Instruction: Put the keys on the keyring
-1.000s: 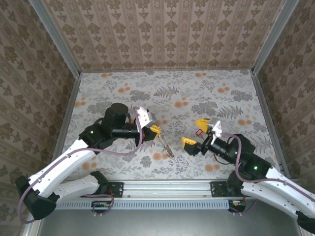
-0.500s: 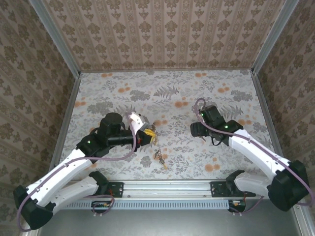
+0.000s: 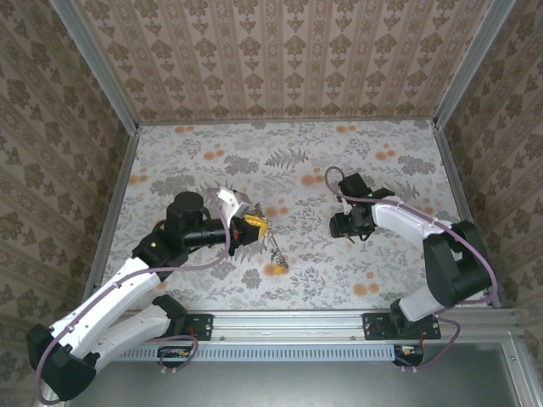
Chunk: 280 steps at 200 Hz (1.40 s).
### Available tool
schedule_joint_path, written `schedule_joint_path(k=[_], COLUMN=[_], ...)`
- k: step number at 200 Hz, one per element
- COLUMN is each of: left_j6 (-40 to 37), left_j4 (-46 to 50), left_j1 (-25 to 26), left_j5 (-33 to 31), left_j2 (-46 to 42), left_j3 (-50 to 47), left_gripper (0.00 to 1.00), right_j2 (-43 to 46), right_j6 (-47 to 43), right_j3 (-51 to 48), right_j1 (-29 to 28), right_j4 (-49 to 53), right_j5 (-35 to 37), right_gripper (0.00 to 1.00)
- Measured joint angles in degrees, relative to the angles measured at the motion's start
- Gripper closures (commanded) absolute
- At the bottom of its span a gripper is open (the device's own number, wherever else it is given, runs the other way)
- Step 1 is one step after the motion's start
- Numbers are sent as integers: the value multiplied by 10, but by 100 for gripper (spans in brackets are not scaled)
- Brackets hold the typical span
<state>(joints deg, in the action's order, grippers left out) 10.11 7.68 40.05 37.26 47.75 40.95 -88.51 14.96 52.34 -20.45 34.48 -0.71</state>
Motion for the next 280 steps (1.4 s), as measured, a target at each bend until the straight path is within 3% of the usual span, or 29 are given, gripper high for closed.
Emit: schedule_joint_path(k=[66,141,183,229,280], left_j6=[20,32,36,43,45], left_j4=[-36,-54,-59,-74,-77], left_j1=[-27,-34,-34,-34,-34], left_j5=[28,40,44,50,50], left_j2=[10,2,-1,-6,-6], left_j3=[-9,-19,-20,-23,-23], left_gripper=[100,100,100,100,100], right_j2=[-73,-73,-58,-19,7], right_j6=[-9,16,46,78,108], right_j3=[43,30,17,-21,-51], right_j1=[1,-5,-42,-89,-133], right_j4=[-14,-21,-31,-35,-45], right_j5=[-20,-74,-77,-43,16], right_gripper=[36,38,41,50,51])
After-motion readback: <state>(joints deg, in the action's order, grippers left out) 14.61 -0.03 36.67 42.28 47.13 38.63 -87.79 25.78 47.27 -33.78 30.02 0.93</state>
